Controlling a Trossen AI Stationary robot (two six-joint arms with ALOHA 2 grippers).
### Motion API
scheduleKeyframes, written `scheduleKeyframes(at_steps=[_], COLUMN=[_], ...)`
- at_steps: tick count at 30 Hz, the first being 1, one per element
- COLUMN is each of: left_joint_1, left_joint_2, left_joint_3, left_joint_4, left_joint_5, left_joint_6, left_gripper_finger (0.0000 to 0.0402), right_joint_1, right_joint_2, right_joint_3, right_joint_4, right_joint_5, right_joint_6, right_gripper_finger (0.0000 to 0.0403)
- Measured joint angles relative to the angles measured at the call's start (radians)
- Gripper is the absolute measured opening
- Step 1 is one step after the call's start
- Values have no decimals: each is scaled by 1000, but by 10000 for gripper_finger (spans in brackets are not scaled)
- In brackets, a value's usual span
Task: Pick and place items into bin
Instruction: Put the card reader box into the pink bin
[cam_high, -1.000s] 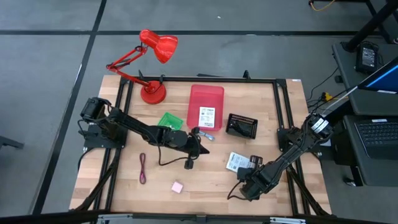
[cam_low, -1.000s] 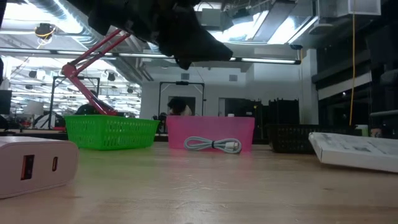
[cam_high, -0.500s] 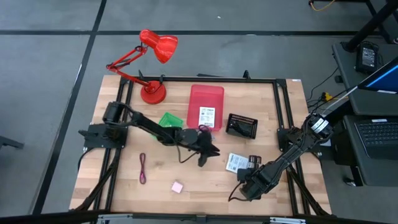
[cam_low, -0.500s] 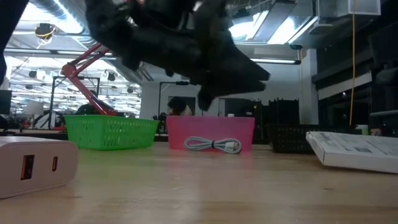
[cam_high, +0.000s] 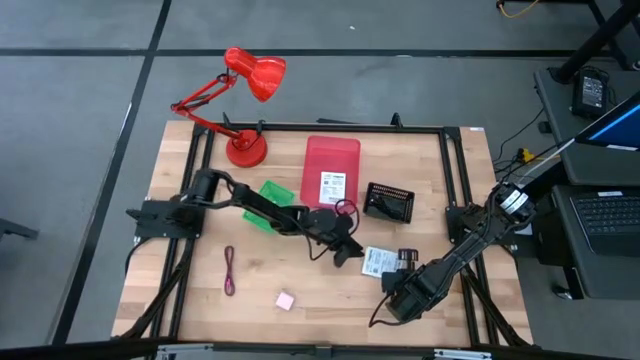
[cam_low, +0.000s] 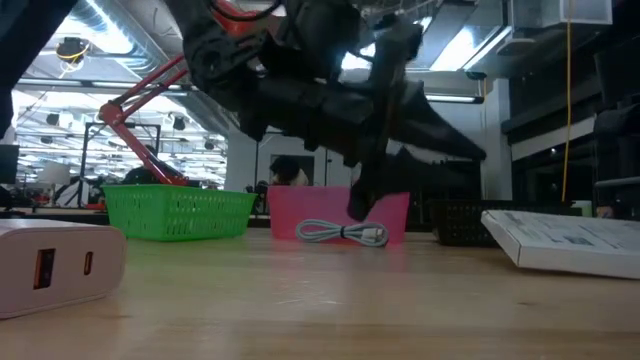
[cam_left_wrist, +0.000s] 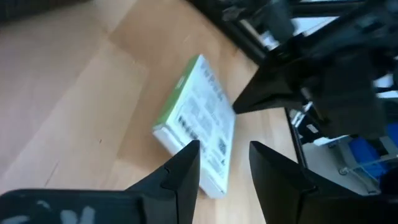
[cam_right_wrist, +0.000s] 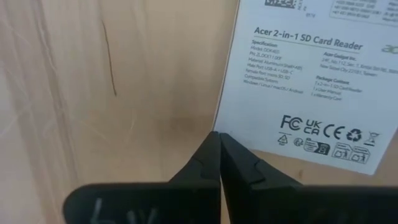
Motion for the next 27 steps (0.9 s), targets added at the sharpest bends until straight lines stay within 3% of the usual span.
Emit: scheduleKeyframes(at_steps=[7, 27], left_joint_1=[12, 18], left_joint_2=[43, 59], left_joint_3=[30, 55], left_joint_4=[-50, -65], left_joint_5=[-43, -48], left_joint_6=[-64, -16], left_gripper_finger=[137, 137], right_joint_1=[0, -34], right_joint_2=[0, 0], right_joint_3=[-1, -2], right_joint_4=[6, 21], right_joint_5=[4, 17], right_joint_6=[-3, -74], right_gripper_finger=[0, 0])
